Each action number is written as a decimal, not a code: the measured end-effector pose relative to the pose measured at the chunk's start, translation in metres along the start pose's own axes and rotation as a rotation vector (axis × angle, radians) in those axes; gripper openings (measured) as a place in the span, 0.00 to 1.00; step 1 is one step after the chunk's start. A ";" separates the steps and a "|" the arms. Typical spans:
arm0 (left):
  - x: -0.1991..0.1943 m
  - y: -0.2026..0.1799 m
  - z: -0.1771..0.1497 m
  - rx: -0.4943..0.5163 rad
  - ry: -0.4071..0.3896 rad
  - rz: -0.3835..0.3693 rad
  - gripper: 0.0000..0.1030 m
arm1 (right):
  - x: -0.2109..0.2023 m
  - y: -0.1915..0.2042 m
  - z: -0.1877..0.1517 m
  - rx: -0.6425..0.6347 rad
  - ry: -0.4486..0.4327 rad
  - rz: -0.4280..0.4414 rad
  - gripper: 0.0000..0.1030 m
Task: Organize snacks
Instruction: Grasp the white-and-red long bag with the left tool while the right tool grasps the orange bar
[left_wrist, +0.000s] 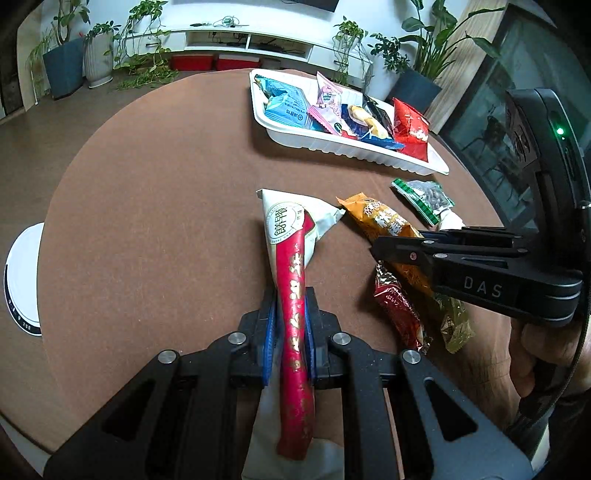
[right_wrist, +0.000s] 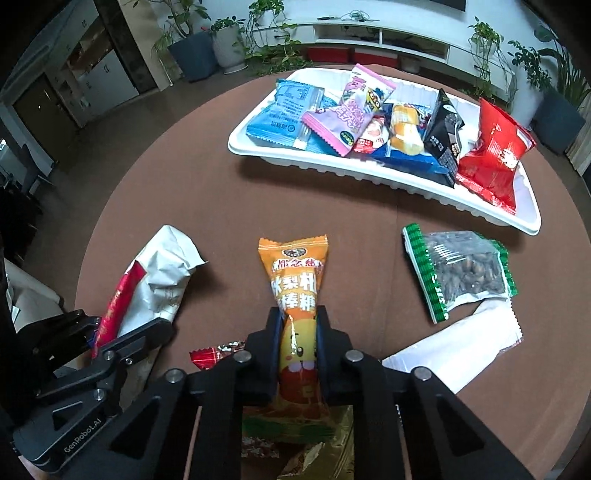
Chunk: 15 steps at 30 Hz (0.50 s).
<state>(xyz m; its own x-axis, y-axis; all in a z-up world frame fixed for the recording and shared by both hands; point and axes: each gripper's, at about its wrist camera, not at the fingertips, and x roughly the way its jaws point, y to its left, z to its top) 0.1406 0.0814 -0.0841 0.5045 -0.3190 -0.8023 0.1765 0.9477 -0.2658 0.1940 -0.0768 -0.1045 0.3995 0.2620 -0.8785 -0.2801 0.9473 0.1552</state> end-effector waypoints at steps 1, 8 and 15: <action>0.000 0.000 0.000 -0.003 0.000 -0.002 0.11 | -0.002 -0.001 -0.003 0.008 -0.004 0.008 0.16; -0.005 0.009 0.001 -0.040 -0.017 -0.029 0.11 | -0.032 -0.015 -0.009 0.073 -0.096 0.086 0.16; -0.013 0.012 -0.001 -0.050 -0.036 -0.040 0.10 | -0.058 -0.031 -0.020 0.134 -0.151 0.163 0.16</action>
<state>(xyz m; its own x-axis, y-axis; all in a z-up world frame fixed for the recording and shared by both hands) 0.1355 0.0968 -0.0777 0.5286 -0.3555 -0.7708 0.1547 0.9332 -0.3243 0.1620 -0.1253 -0.0674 0.4872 0.4284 -0.7610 -0.2375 0.9036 0.3566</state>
